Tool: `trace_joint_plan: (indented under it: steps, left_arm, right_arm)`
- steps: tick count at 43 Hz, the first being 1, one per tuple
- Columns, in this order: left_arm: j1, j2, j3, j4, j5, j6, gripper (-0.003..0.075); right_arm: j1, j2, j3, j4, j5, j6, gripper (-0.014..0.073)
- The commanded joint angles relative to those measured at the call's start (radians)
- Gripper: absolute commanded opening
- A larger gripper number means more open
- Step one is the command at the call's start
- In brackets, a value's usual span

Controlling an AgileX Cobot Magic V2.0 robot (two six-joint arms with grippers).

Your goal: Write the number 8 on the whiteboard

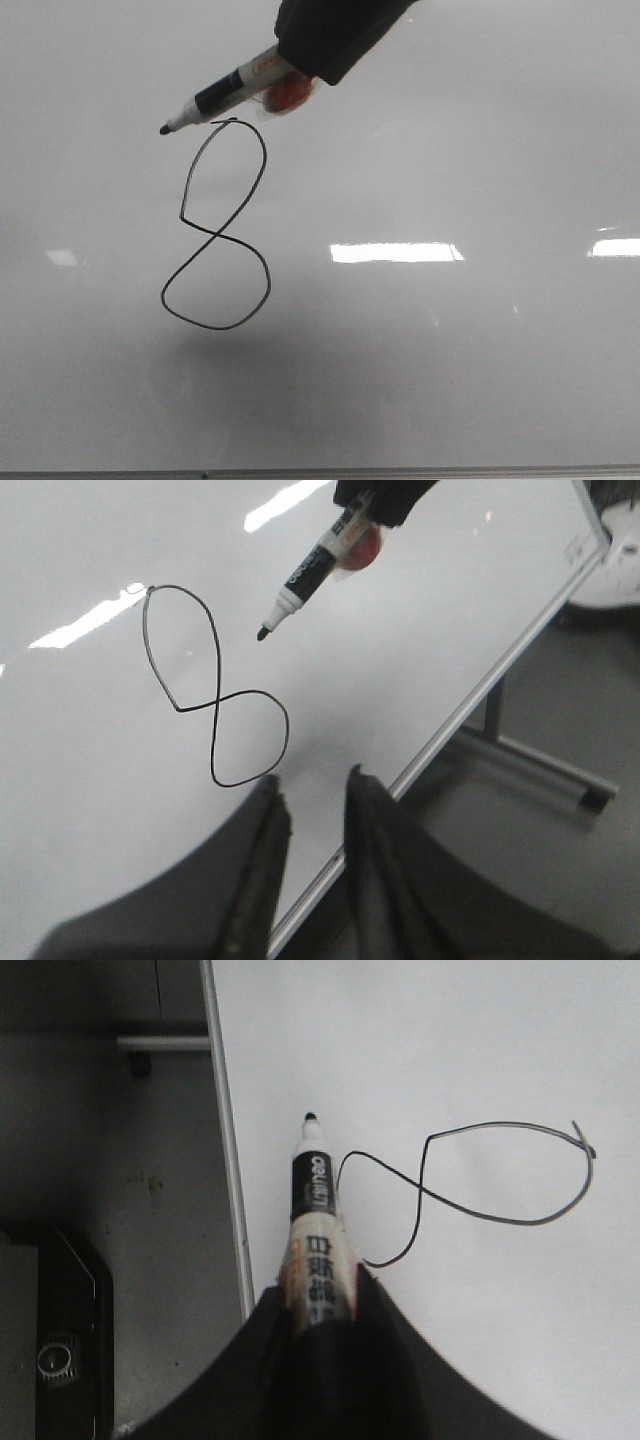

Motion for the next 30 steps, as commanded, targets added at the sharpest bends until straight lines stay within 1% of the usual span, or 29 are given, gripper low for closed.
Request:
trace_joint_plan:
  steps: [1,2,4,9,17,19,23,30]
  left_arm:
    - [0.003,0.176,-0.119,-0.015,-0.040,0.141,0.0435]
    - [0.001,0.222,-0.136,-0.023,-0.033,0.170,0.0466]
    - [-0.008,0.294,-0.178,-0.028,-0.024,0.215,0.0484]
    - [-0.060,0.408,-0.248,-0.013,-0.022,0.231,0.0472]
    - [-0.145,0.476,-0.277,0.002,-0.024,0.247,0.0468]
    - [-0.159,0.482,-0.277,0.002,-0.024,0.249,0.0451]
    - [-0.178,0.487,-0.277,0.008,-0.028,0.249,0.0380]
    - [-0.178,0.487,-0.277,0.008,-0.020,0.249,0.0273]
  right_arm:
    - [0.033,-0.048,-0.032,-0.020,-0.023,-0.011,-0.0059]
    - [0.041,-0.049,-0.032,-0.020,-0.023,-0.012,-0.0059]
    - [0.062,-0.049,-0.032,-0.022,-0.022,-0.019,-0.0059]
    - [0.112,-0.049,-0.032,-0.029,-0.021,-0.039,-0.0059]
    - [0.196,-0.049,-0.032,-0.029,-0.052,-0.051,-0.0059]
    - [0.211,-0.049,-0.032,-0.030,-0.058,-0.052,-0.0059]
    - [0.227,-0.049,-0.032,-0.054,-0.063,-0.052,-0.0059]
    - [0.229,-0.049,-0.032,-0.070,-0.063,-0.052,-0.0059]
